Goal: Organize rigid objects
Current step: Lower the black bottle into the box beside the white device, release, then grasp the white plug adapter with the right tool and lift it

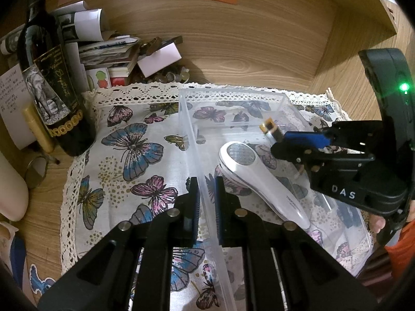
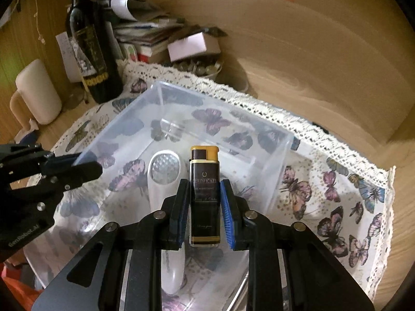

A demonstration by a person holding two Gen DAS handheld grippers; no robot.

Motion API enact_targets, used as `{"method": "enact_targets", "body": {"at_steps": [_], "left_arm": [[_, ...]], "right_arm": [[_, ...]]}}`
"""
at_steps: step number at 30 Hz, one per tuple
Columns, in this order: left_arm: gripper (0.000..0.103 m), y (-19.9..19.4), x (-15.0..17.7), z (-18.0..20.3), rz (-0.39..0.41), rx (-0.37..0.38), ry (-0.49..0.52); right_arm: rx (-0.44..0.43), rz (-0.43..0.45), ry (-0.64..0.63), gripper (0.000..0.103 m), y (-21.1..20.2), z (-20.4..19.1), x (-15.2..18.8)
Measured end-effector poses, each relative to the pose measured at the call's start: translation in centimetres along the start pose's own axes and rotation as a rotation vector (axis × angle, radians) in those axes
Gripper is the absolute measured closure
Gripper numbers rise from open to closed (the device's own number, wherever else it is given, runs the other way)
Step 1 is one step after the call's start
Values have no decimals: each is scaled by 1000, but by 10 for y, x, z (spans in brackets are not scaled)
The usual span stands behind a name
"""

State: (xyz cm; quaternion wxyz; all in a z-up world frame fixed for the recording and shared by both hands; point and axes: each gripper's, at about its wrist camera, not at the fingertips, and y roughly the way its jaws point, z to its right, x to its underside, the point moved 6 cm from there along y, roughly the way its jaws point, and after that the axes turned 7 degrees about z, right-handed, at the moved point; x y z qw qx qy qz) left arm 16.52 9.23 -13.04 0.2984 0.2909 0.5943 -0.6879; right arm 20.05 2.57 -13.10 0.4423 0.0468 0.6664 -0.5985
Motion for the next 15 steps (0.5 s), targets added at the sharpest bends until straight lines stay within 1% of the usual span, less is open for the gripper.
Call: {"method": "enact_targets", "body": {"at_steps": [3,4,5,9,13,15], "left_arm": [[93,0,0,0,0,1,1],[93,0,0,0,1,1,1],[93,0,0,0,0,1,0],[93,0,0,0,-2,3,-2],[93,0,1,1,-1,-1,5],[93,0,1,1,1,-4,10]], "right_arm": [[-7,-4,5,79,-1,0,1],[-5,1,5,77,-3,0,0],[-3,9,5,75,-6,1,-1],[13,57,18,74,-23,8,-6],[55,110,50,71,-47,26,-10],[98,139,77,67,-63,41,-7]]}}
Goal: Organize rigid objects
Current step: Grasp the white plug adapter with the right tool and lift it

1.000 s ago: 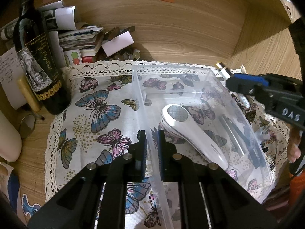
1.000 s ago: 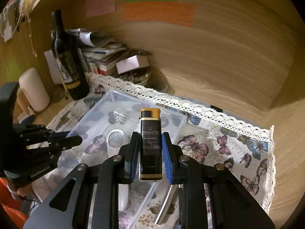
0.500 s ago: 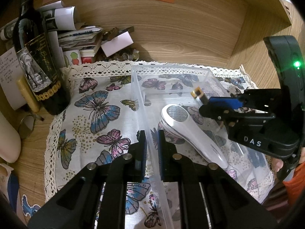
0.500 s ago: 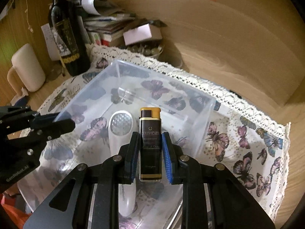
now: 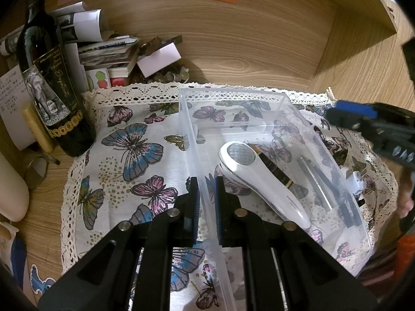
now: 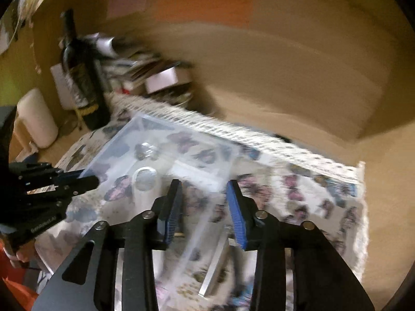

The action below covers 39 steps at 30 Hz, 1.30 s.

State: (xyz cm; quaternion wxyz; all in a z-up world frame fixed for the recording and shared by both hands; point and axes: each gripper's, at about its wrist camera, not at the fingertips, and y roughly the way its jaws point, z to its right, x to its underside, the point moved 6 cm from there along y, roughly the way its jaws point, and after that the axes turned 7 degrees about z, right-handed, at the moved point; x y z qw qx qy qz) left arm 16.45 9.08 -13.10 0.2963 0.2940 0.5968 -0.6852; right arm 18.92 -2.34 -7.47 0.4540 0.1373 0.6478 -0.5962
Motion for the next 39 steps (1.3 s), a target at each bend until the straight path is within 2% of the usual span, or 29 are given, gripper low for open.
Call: {"method": "enact_targets", "body": {"at_steps": [7,13,22,27,29,39], "left_arm": [[93,0,0,-2,3,2,0],[93,0,-1,-2,4,0,3],[93,1,-1,-1,5,2,1],[93,1,-1,-1,9,-1,3],[93,1,-1,-1,9,-1,2],[93,1,-1,-3,10,0,5]], "right_arm": [[154,46,83,58,-37,50,19],[239,1,145,52,-45,77,56],[249,-98,256,50,-28,85,116],[242,-130,313,50,-20,91,136],[234,-131,318,65,-20,89,139],[199,-79,314,66,-26,75,124]]}}
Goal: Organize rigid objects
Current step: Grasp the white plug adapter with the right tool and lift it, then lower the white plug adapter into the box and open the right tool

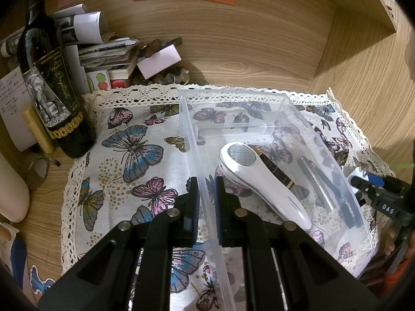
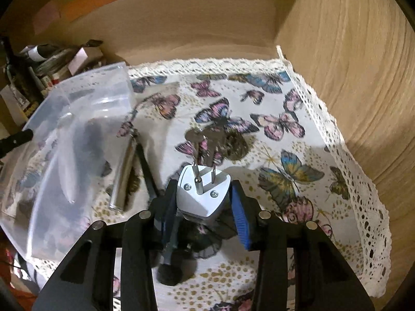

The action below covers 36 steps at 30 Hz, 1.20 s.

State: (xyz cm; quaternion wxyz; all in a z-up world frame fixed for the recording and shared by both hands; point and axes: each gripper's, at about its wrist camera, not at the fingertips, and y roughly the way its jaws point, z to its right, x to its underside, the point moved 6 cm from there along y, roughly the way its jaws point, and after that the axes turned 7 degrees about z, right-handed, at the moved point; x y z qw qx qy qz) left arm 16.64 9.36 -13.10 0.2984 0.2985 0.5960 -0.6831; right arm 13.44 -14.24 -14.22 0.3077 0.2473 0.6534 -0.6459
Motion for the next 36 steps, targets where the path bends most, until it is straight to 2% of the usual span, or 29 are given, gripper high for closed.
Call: {"method": "enact_targets", "body": {"at_steps": [11,19,25,32,36], "left_arm": [[93,0,0,-2,-3,9,-13],[93,1,0,-1,-4,11,-16],[93,1,0,0,-6,12,-17],[93,1,0,0,-5,10,-12],[93,1,0,0,-5,10,-11]], "right_arm": [[-61,137,-117,66,-20,-44,-62],[-138,189,-215,66,-24,-84,-89],[-210,171,-257,66,-17,-115,-87],[-251,67,-299,66,9,-141,-76],[-243,18,-347,66,22,-149,-70]]}}
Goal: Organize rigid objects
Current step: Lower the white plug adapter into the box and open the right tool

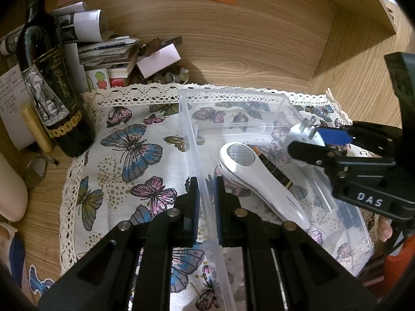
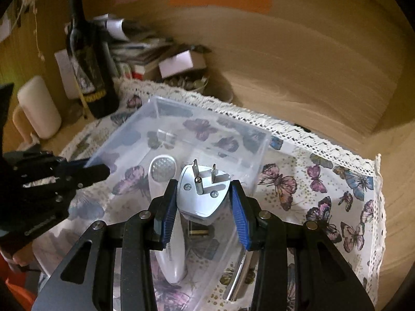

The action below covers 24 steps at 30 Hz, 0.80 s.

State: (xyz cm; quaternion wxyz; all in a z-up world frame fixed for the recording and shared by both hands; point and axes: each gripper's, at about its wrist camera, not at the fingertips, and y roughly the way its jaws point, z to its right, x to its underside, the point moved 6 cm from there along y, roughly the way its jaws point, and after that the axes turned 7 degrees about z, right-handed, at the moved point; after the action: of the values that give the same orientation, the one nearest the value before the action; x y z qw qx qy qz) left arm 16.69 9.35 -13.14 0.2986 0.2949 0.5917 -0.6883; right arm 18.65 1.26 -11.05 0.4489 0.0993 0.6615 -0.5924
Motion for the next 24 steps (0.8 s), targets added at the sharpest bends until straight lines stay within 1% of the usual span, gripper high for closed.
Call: {"method": "enact_targets", "body": {"at_steps": [8,13,15,17,21,24], "left_arm": [[93,-1,0,-1,-2,3,-3],[93,-1,0,-1,-2,4,-3],[93,-1,0,-1,-3,4,-4],[93,-1,0,-1,-2,3,-3],[93,-1,0,-1,-2,3,-3],[93,-1,0,-1,-3,4,-4]], "right_arm": [[-4,-40,-35,66,13,-4,2],[-6,-39,-37,66,15,-5,3],[-14,-36,-33,65,14,-5,2],[-17,-28,-28,62,11,-5,2],[-12,-6,-29,61,4,-5,-1],[-8,28,-21,60,-7,-2,-4]]}}
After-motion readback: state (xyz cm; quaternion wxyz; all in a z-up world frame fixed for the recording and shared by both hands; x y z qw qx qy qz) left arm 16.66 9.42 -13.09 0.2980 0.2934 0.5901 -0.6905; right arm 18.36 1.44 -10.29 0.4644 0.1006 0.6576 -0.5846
